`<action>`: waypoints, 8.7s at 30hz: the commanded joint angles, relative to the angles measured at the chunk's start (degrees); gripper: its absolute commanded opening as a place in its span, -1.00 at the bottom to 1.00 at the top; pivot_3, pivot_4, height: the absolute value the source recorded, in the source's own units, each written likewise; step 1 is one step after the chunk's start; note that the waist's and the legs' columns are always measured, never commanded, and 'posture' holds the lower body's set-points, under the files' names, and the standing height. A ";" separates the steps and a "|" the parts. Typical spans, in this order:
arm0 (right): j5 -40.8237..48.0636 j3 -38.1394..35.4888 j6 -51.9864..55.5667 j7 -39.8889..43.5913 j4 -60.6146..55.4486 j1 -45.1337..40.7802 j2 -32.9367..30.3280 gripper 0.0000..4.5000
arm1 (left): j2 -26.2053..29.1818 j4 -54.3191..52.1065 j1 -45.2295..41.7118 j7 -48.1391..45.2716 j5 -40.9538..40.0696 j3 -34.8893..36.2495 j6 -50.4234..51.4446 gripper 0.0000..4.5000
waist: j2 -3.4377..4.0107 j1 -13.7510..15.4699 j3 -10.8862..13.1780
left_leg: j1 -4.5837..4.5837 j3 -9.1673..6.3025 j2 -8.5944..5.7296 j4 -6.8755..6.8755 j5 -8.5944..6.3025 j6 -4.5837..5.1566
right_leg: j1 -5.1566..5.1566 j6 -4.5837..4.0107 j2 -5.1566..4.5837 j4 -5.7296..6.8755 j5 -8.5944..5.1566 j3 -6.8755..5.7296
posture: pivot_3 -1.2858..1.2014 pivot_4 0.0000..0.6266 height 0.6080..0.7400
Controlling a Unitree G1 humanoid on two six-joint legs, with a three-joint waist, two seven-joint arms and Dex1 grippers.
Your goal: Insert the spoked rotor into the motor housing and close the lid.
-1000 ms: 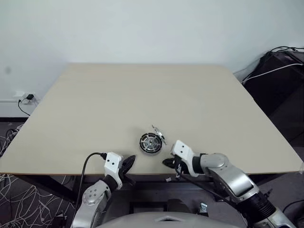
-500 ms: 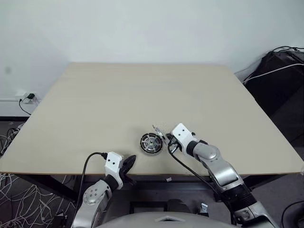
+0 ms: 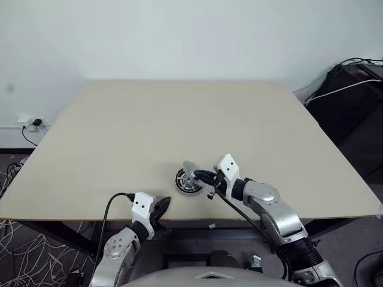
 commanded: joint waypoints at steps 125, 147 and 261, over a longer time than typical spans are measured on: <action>-11.42 4.94 -7.40 9.22 31.38 -17.51 1.66 0.45 | 0.00 -5.02 0.38 0.93 -0.80 0.63 0.38 -1.00 | 0.30 -0.82 -0.04 | 0.60 -0.02 -0.03 0.00 0.02 -0.07 | 0.36 -0.06 -0.12 0.47 -0.03 0.05 | 0.03 -1.00 1.00; -11.51 4.96 -6.79 6.27 29.58 -15.79 2.67 0.45 | -1.49 -3.95 -16.05 2.78 -10.99 7.79 18.28 -1.00 | 0.18 -0.74 0.04 | 0.61 -0.06 -0.04 -0.05 0.07 -0.13 | 0.32 -0.10 0.03 0.54 -0.07 0.00 | 0.03 -1.00 1.00; 25.25 -19.80 39.65 -8.71 8.04 -1.18 13.14 0.99 | -0.85 11.56 -32.21 -4.74 -12.60 4.98 48.56 -1.00 | 0.04 0.56 0.01 | 0.59 -0.34 -0.14 -0.76 0.19 -0.31 | 0.36 -0.15 -0.02 -0.21 -0.11 -0.08 | 0.03 -1.00 1.00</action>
